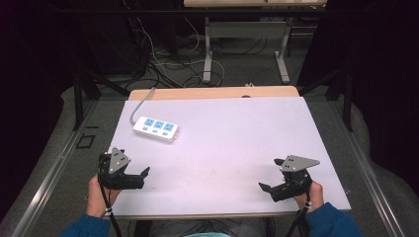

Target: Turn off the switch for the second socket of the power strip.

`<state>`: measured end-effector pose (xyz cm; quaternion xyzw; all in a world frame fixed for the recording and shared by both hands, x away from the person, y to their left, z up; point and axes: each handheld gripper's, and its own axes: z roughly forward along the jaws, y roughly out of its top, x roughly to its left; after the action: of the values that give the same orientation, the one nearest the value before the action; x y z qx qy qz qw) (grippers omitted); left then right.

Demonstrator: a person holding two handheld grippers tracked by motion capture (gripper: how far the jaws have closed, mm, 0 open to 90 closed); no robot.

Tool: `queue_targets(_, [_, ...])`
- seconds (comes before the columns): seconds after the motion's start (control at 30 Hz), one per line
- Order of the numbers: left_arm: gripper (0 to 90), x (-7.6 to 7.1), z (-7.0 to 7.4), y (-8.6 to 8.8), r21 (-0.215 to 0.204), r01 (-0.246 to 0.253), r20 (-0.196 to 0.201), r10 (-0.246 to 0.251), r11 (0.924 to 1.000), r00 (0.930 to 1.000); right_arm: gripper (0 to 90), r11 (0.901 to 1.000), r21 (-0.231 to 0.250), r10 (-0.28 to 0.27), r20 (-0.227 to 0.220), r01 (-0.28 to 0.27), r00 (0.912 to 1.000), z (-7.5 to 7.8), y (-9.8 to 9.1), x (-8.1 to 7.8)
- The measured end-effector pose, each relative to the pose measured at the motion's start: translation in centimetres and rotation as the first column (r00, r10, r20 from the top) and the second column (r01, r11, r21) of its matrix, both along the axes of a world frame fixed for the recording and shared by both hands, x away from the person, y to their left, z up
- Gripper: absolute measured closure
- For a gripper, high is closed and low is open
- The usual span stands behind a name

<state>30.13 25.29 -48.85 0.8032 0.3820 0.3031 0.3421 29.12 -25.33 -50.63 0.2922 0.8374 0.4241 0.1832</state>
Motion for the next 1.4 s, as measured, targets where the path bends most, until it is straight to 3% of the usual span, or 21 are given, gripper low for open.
queue_targets(0.43, [0.0,1.3,0.0,-0.3,-0.008,-0.004,-0.007,0.004,1.0000,1.0000,3.2,1.0000,-0.001,0.000,-0.004,0.000,1.0000,0.0,0.0,0.0])
queue_targets(0.7, [0.1,2.6,0.1,-0.3,-0.029,-0.016,-0.012,0.016,0.9995,0.9998,3.2,1.0000,-0.002,-0.009,-0.001,0.009,1.0000,-0.1,0.1,0.0])
queue_targets(1.4, [0.1,5.7,0.1,-0.2,-0.035,-0.043,-0.026,0.042,0.9985,0.9988,3.4,1.0000,-0.006,-0.008,-0.003,0.008,1.0000,-0.1,0.1,0.0])
